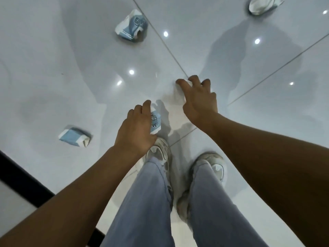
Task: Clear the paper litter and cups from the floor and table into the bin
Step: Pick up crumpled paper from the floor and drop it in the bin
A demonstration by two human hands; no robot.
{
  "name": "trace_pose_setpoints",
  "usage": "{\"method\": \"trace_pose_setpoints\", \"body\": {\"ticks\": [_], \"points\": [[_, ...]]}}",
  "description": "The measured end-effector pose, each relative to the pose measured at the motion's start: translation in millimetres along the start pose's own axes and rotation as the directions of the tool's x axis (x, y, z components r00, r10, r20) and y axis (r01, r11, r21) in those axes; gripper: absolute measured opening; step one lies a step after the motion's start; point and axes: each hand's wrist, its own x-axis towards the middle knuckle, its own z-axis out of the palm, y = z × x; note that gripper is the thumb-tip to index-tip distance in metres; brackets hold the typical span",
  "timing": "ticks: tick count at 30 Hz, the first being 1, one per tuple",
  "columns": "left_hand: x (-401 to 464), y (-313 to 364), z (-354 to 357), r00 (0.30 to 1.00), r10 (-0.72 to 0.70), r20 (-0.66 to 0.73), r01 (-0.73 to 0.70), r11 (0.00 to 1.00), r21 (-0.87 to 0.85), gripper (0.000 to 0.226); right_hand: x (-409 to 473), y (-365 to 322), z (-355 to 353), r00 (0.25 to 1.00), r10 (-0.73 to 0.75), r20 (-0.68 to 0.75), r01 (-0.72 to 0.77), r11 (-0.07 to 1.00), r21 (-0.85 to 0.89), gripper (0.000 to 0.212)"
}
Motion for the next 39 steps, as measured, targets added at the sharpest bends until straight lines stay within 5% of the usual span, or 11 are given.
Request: {"method": "trace_pose_setpoints", "body": {"ticks": [11,23,31,39], "points": [[-122.3,105.0,-127.9,0.996,0.063,0.058,-0.074,0.974,0.216,0.07,-176.4,2.4,-170.5,0.987,0.114,0.114,-0.145,0.941,0.306,0.068],[-305.6,273.3,-327.1,0.936,0.346,0.065,-0.328,0.788,0.521,0.043,-404.5,-1.4,-421.0,0.947,0.319,-0.043,-0.277,0.876,0.396,0.063],[-425.8,353.6,-342.2,0.786,0.569,0.242,-0.573,0.525,0.63,0.051,-573.4,-6.2,-438.1,0.853,0.522,-0.012,-0.475,0.785,0.397,0.066],[-547.2,431.6,-256.4,0.556,0.651,0.517,-0.777,0.186,0.602,0.062,-742.8,8.9,-384.4,0.596,0.802,0.044,-0.64,0.441,0.63,0.061]]}}
